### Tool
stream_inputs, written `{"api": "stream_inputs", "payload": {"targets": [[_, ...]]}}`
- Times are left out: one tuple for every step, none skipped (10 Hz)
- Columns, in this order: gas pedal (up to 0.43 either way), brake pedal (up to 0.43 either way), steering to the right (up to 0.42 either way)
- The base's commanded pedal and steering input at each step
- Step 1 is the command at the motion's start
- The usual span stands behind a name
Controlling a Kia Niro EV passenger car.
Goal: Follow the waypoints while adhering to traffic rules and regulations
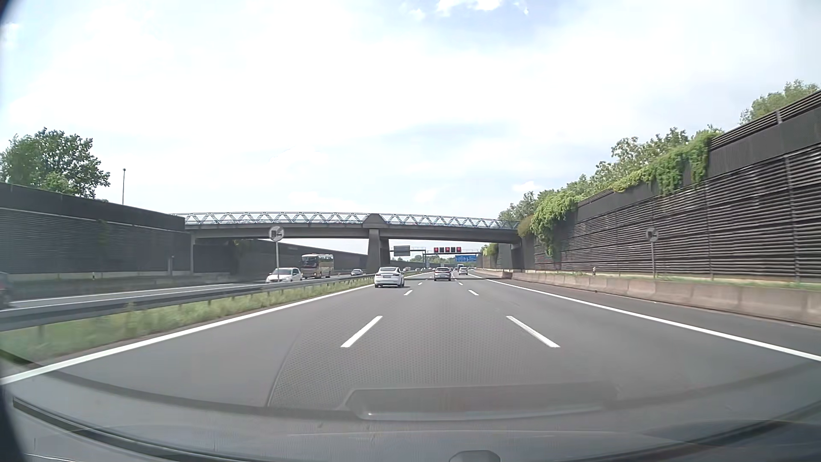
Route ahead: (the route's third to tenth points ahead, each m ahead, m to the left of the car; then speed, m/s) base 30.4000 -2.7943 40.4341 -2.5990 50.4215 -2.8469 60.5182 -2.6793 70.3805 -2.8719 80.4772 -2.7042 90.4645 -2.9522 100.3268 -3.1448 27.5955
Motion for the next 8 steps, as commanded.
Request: {"api": "stream_inputs", "payload": {"targets": [[0.268, 0.000, 0.002], [0.268, 0.000, 0.002], [0.280, 0.000, 0.002], [0.280, 0.000, 0.002], [0.287, 0.000, 0.001], [0.287, 0.000, 0.001], [0.287, 0.000, 0.001], [0.287, 0.000, 0.001]]}}
